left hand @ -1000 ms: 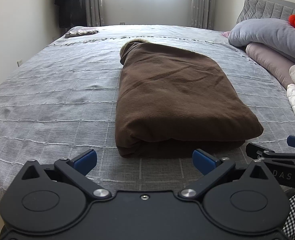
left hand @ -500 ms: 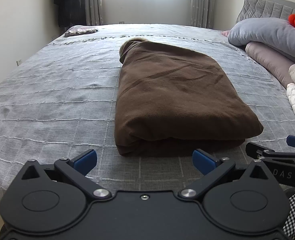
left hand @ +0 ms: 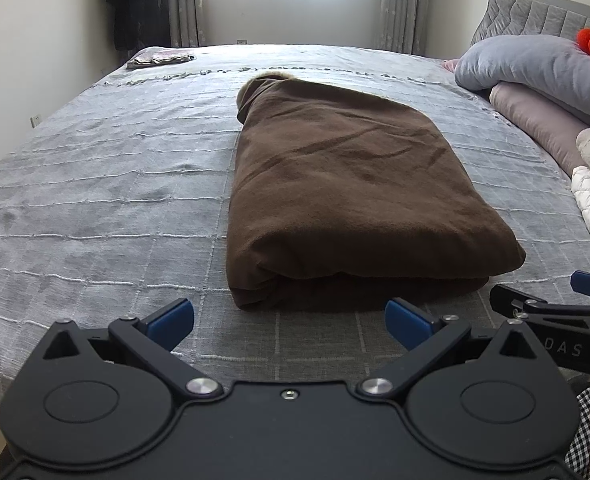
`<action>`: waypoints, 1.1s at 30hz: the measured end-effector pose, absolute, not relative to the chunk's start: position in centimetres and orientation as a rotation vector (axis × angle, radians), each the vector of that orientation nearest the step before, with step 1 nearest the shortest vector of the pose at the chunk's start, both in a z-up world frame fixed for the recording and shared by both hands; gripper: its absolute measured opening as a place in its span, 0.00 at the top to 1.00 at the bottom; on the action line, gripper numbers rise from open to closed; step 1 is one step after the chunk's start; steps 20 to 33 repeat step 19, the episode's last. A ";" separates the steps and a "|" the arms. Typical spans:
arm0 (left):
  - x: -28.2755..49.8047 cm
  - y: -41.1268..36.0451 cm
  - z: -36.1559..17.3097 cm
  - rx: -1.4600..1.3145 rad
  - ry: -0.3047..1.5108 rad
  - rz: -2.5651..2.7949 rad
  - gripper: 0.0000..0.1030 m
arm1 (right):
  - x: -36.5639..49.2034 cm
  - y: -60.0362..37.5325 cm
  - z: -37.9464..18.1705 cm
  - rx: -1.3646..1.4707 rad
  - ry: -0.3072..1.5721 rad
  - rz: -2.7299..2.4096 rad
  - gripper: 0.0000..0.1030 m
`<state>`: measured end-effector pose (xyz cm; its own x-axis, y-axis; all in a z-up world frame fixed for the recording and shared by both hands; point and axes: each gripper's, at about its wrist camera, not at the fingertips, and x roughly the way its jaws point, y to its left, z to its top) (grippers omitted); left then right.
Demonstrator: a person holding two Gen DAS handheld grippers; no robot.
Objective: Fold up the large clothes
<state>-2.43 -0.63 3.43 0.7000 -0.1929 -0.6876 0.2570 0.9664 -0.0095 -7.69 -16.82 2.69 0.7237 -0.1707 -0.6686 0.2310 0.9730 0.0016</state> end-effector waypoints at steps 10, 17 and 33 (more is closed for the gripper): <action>-2.1 -0.5 3.3 0.089 0.762 -0.247 0.00 | -7.6 -16.9 2.5 0.088 0.733 -0.222 0.00; -2.0 -0.6 3.1 0.093 0.763 -0.252 0.00 | -7.3 -16.9 2.2 0.085 0.739 -0.218 0.00; -2.0 -0.4 3.1 0.082 0.762 -0.250 0.00 | -7.2 -17.0 2.1 0.087 0.741 -0.217 0.00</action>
